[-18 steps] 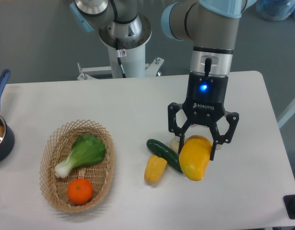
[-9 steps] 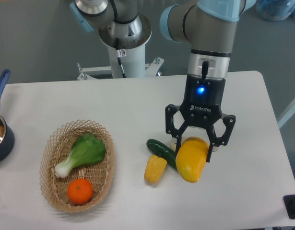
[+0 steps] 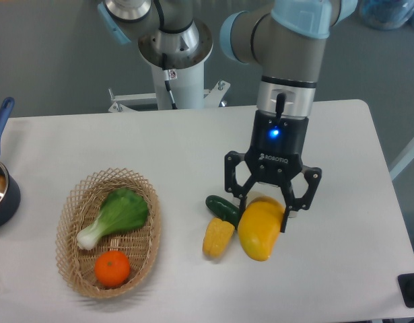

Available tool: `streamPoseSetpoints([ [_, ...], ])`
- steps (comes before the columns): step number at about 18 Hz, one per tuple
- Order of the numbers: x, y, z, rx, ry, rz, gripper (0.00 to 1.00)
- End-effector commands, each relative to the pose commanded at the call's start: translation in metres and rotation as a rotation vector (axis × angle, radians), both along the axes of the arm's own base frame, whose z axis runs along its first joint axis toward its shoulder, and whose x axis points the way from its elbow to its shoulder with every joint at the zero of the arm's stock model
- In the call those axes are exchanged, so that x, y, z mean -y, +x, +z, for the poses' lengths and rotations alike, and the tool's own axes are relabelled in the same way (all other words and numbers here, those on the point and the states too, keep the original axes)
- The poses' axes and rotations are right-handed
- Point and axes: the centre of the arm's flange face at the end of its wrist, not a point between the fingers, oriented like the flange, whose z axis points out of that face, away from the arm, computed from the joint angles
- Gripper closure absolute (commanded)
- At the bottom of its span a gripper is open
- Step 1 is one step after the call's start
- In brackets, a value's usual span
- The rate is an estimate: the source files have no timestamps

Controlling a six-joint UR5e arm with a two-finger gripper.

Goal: Place the mango in the basket
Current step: 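Close the gripper around the yellow mango beside the cucumber, then lift the mango and carry it over the wicker basket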

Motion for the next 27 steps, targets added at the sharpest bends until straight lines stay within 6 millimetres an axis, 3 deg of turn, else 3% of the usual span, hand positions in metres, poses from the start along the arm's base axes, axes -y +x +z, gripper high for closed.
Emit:
streamPoseSetpoints([
  [4, -0.026, 0.053, -0.054, -0.020, -0.145, -0.069, 0.63],
  [9, -0.043, 0.104, -0.083, -0.038, -0.203, -0.200, 0.63],
  [12, -0.042, 0.150, -0.106, -0.043, -0.246, -0.305, 0.63],
  [14, -0.037, 0.171, -0.131, -0.040, -0.284, -0.378, 0.63],
  [18, -0.049, 0.212, -0.165, -0.081, -0.379, -0.483, 0.63],
  [23, -0.066, 0.263, -0.173, -0.018, -0.393, -0.467, 0.63],
  [27, -0.072, 0.295, -0.196, 0.076, -0.427, -0.404, 0.63],
])
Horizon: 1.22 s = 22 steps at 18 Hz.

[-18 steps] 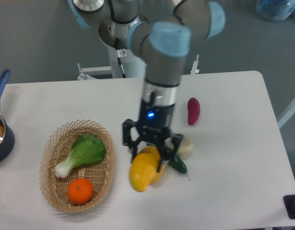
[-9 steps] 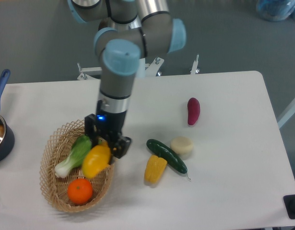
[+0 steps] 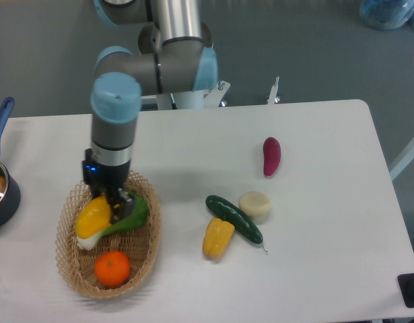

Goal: Place the mango in the basket
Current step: 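Lift the mango and carry it over the wicker basket, then lower the mango into the basket beside the bok choy and release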

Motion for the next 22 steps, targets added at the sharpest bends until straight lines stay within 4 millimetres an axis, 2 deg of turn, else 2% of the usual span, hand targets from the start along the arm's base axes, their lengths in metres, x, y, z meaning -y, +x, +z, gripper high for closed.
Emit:
streamPoseSetpoints([
  [5, 0.006, 0.010, -0.021, 0.025, -0.038, -0.003, 0.62],
  [8, 0.005, 0.013, -0.023, 0.025, -0.039, -0.010, 0.54],
  [10, 0.004, 0.012, -0.026, 0.026, -0.045, -0.011, 0.54],
  [11, 0.003, 0.011, -0.029, 0.027, -0.049, -0.012, 0.50],
  [13, 0.003, 0.010, -0.035, 0.028, -0.056, -0.017, 0.25],
  [14, 0.002, 0.010, -0.033, 0.027, -0.051, -0.015, 0.23],
  [16, -0.001, 0.009, -0.032, 0.025, -0.048, -0.018, 0.05],
  [17, -0.001, 0.008, -0.033, 0.024, -0.049, -0.018, 0.00],
  [20, -0.003, 0.005, -0.025, 0.015, -0.037, -0.013, 0.00],
  [22, -0.005, -0.003, 0.000, -0.006, 0.005, 0.001, 0.00],
])
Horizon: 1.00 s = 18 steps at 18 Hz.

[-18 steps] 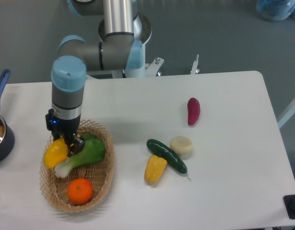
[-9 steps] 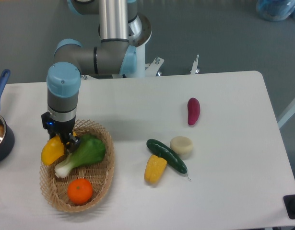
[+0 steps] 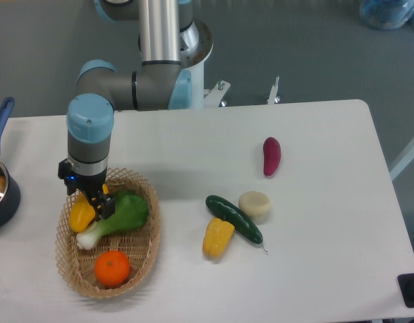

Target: Place the mango in the basket

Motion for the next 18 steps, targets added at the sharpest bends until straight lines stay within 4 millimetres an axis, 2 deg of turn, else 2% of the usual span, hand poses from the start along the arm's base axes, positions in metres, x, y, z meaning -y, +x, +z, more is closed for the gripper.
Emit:
streamPoseSetpoints([
  [3, -0.001, -0.041, 0.071, -0.066, 0.119, 0.060, 0.00],
  [5, 0.000, -0.070, 0.110, -0.107, 0.181, 0.100, 0.00],
  [7, 0.011, -0.105, 0.151, -0.159, 0.243, 0.151, 0.00],
  [9, 0.020, -0.128, 0.183, -0.207, 0.284, 0.190, 0.00],
  [11, 0.043, -0.157, 0.205, -0.329, 0.257, 0.224, 0.00],
  [14, 0.072, -0.171, 0.225, -0.459, 0.189, 0.177, 0.00],
  [16, 0.108, -0.193, 0.244, -0.487, 0.158, 0.156, 0.00],
  [18, 0.132, -0.204, 0.255, -0.489, 0.139, 0.096, 0.00],
])
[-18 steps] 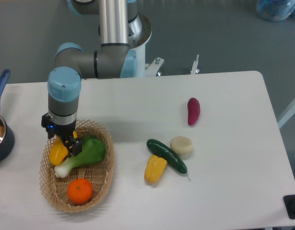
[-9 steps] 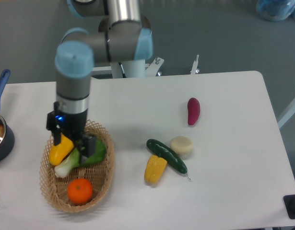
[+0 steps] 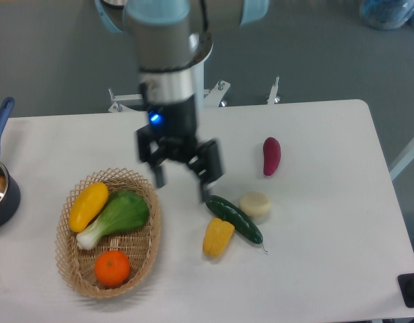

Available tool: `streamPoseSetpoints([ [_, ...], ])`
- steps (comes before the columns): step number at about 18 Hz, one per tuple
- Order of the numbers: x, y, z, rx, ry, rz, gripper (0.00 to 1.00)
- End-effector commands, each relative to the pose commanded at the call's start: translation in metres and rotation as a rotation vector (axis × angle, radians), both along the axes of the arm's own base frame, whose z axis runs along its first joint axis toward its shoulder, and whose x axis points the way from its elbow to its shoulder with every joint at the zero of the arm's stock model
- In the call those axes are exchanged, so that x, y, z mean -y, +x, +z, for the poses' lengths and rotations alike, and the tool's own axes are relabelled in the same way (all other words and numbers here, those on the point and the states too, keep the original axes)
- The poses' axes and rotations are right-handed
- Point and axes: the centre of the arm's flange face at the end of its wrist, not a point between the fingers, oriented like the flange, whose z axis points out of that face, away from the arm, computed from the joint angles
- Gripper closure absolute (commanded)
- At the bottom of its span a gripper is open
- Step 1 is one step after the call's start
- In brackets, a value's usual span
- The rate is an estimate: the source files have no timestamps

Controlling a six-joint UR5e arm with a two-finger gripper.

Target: Place the mango in the basket

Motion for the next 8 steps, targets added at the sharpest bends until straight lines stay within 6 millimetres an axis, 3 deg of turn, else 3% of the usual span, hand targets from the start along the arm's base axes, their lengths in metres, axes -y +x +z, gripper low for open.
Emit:
streamPoseSetpoints([
  [4, 0.036, -0.022, 0.012, -0.022, -0.033, -0.038, 0.00],
  [8, 0.041, -0.026, 0.012, -0.017, -0.030, -0.029, 0.00],
])
